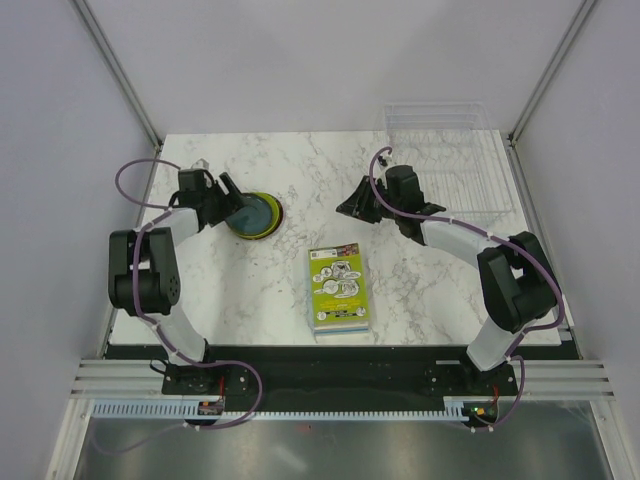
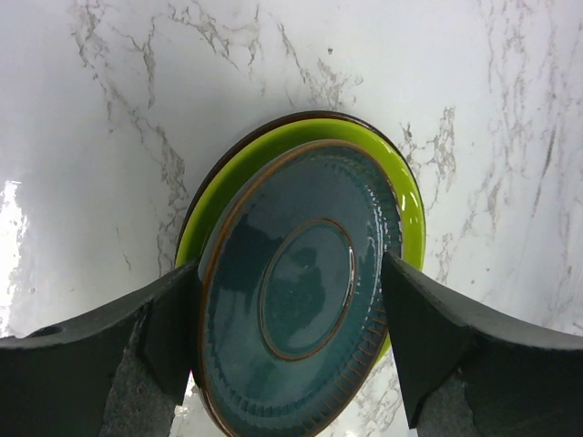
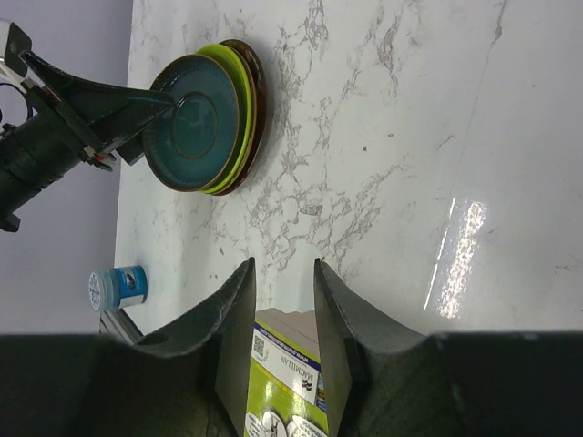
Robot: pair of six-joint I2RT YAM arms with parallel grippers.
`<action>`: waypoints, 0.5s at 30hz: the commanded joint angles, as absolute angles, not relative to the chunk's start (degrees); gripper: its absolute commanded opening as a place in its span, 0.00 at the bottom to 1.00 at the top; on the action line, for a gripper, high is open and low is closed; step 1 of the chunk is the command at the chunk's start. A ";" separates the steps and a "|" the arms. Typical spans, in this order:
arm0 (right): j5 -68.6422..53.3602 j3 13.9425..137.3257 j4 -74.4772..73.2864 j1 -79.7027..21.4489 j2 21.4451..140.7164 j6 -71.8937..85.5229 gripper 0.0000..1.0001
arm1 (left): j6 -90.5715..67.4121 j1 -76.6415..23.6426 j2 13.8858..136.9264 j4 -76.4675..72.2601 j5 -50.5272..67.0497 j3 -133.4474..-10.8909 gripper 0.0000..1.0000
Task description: Unload the plates from the dish rack
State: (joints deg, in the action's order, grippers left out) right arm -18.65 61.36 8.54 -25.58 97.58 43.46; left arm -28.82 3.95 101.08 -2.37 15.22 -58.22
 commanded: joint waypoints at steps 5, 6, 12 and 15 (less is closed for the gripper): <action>-19.86 60.56 9.93 -25.40 97.03 43.42 0.38 | -20.66 -1.31 102.92 8.78 2.56 -64.33 0.83; -19.86 60.38 9.93 -25.40 97.03 43.42 0.38 | -20.48 -2.01 103.01 9.31 0.72 -64.94 0.83; -19.86 59.59 9.84 -25.40 96.15 43.33 0.38 | -19.51 -3.78 101.17 12.21 -7.37 -65.21 0.83; -19.95 59.41 9.93 -25.40 95.98 43.33 0.38 | -18.99 -3.78 100.55 15.01 -11.33 -66.44 0.84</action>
